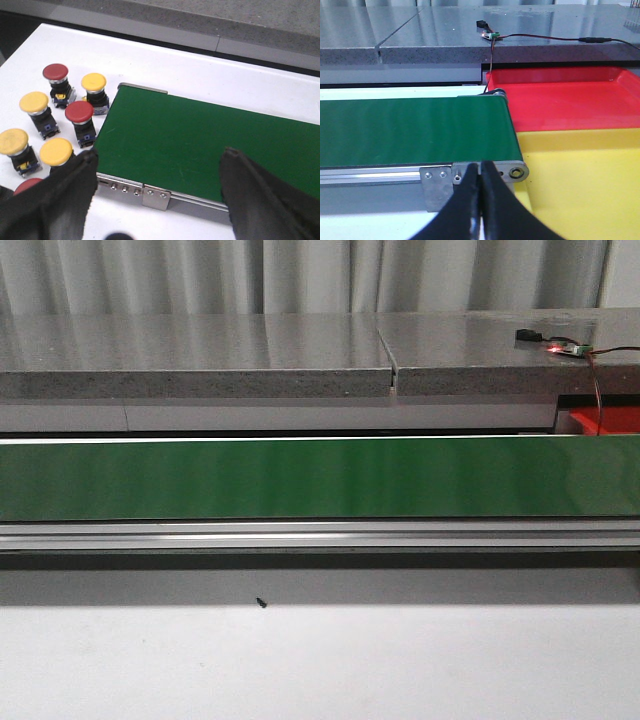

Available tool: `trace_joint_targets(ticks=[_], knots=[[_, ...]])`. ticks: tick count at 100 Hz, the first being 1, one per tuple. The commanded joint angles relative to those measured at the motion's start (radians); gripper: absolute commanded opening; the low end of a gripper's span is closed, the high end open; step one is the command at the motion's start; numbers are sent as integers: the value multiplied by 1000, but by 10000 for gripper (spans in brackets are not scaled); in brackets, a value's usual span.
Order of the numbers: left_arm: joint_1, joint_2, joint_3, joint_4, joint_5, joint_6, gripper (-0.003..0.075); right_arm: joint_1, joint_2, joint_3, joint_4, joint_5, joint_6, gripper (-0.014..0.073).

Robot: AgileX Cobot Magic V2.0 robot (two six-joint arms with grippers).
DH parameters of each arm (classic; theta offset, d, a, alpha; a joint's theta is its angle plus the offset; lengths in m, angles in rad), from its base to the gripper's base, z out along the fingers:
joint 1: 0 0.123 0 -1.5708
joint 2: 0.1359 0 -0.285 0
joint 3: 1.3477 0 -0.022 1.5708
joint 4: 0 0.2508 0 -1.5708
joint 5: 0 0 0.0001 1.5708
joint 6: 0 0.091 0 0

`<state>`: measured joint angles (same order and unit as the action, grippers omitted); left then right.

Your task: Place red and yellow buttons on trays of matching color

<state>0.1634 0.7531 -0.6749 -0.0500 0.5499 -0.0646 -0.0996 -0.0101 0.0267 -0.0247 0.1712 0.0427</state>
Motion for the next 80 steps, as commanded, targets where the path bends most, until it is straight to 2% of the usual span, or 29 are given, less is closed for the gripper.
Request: trace_joint_targets(ticks=[1,26,41,55,80], knots=[[38,29,-61,-52,-7,-9,505,0,-21,-13,-1,-82,-5,-67],[190,166,-122,-78,115,-82,505,0,-21,-13,-1,-82,-5,-67],[278,258,-181,-83,249,-82,505,0,-21,-13,-1,-82,-5,-67],[318,343,-221,-81,316,-79,505,0,-21,-13,-1,-82,-5,-67],[330,472,-265,-26,361,-79,503,0,-21,-13,-1,-82,-5,-67]])
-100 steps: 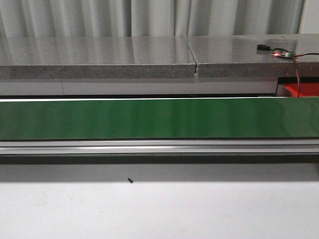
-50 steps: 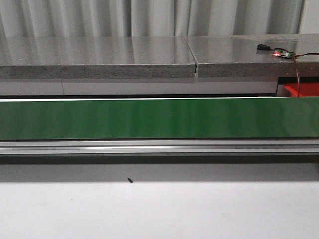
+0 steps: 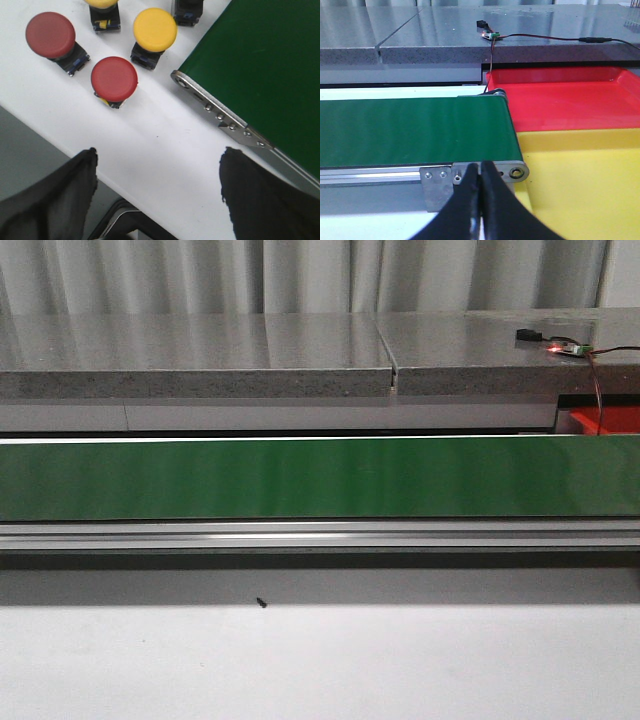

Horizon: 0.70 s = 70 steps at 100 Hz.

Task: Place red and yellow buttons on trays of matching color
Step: 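Lower the left gripper onto a red-capped button and grasp it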

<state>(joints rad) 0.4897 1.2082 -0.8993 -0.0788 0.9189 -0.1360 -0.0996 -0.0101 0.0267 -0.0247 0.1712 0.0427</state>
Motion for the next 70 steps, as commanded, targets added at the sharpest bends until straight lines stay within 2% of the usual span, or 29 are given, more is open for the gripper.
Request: trace_joint_targets(ticks=[1,40,70], knots=[[5,21,-42,3,-6,-8,503,0,-21,-13,-1,-82,-5,-67],[53,172,-45,13,-46,-12,474,0,-21,-13,-1,-82,-5,-67],[68,266,-45,13,-136,-12,474,0,-21,-13,-1,-82,-5,-67]])
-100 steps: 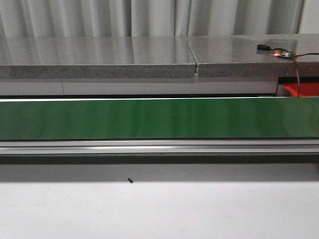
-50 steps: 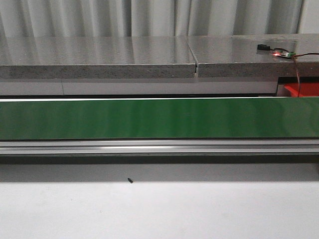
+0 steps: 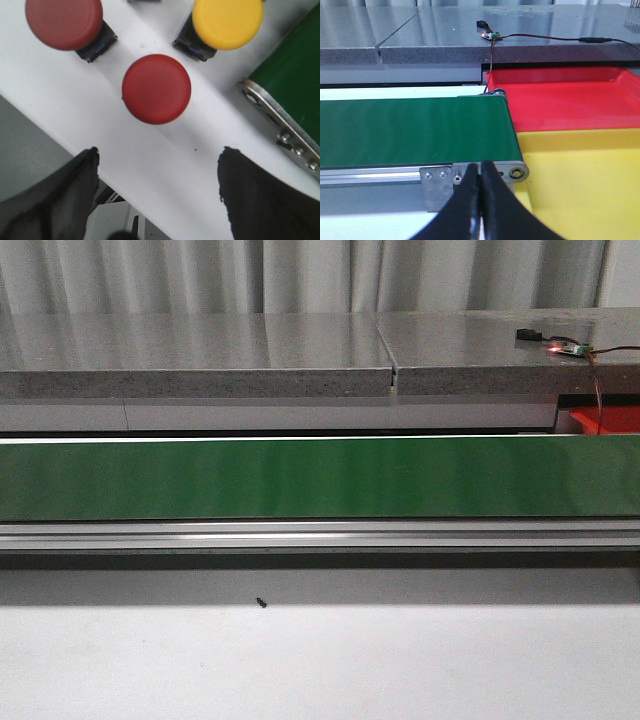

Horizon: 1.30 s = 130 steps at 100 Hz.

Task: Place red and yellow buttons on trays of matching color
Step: 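Lower the left gripper onto a red-capped button and grasp it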

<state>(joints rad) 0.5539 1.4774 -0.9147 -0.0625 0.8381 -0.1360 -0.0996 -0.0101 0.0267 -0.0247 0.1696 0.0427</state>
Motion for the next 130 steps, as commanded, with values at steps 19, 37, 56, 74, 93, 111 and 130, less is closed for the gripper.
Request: trace_joint_targets(ticks=[19,37,56,74,93,111,130], knots=[[4,53,-29,-18,-122,-14,474,0,-21,-13,-1,-81,-5,-67],[4,88,-29,-18,-193,-14,472,0,-21,-13,-1,-81,-5,-67],[4,94,-29,-24,-256,-14,376,0,-21,-13,-1,-81,-5,-67],[4,94,-29,-24,-256,-14,257,0,-21,-13,-1,-81,-5,-67],[4,87,-29,-24,-242,-14,232,0,-21,-13,-1,-81,-5,-67],[4,9,-29,-24,-163,-12,232,0,-21,-13,-1,-81,-5,-67],[4,-146,-29,-28,-153,-12,232,0,-21,-13,-1,-81,-5,-67]])
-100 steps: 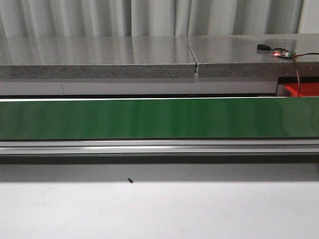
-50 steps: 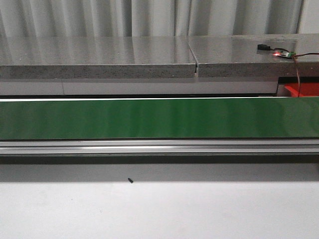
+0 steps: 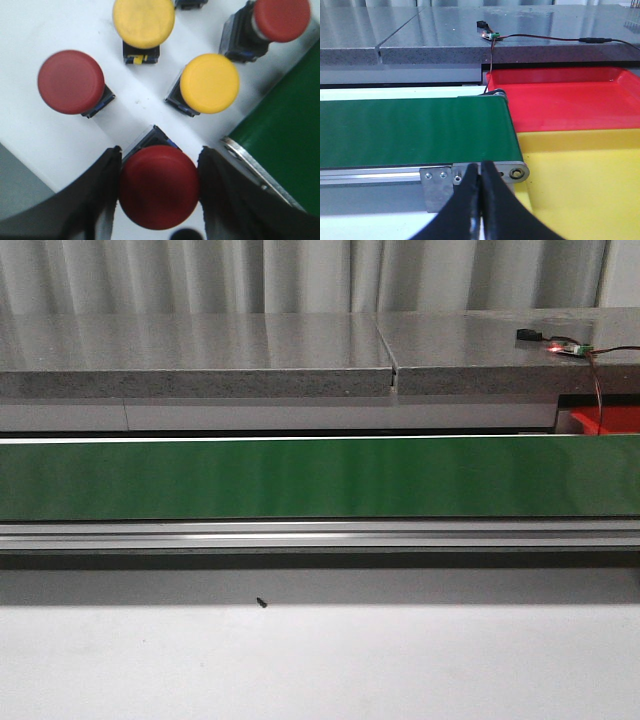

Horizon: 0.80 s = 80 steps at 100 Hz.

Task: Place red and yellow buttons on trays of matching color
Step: 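Lower the left gripper onto a red-capped button and grasp it, then set the red button on the belt's near end and open the left gripper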

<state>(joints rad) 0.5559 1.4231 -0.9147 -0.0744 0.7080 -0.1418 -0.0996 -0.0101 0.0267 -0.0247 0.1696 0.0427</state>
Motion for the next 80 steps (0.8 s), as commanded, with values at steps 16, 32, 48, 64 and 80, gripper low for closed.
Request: trace_joint_targets(ticks=[16,32,48,64,80], knots=[[-26,-143,-81,-18,51,-6,232,0,-21,-13,-1,-81,-5,-67],[-100,-131,-178,-18,96,-6,232,0,-21,-13,-1,-81,-5,-67],[-190,-57,-261,-18,127,-6,232,0,-21,-13,-1,-81,-5,-67],[-271,49,-359,-18,130,-6,232,0,-21,-13,-1,-81,-5,-67],[-317,162,-455,-11,184,8,232,0,-21,-13,-1,-81,-5,-67]])
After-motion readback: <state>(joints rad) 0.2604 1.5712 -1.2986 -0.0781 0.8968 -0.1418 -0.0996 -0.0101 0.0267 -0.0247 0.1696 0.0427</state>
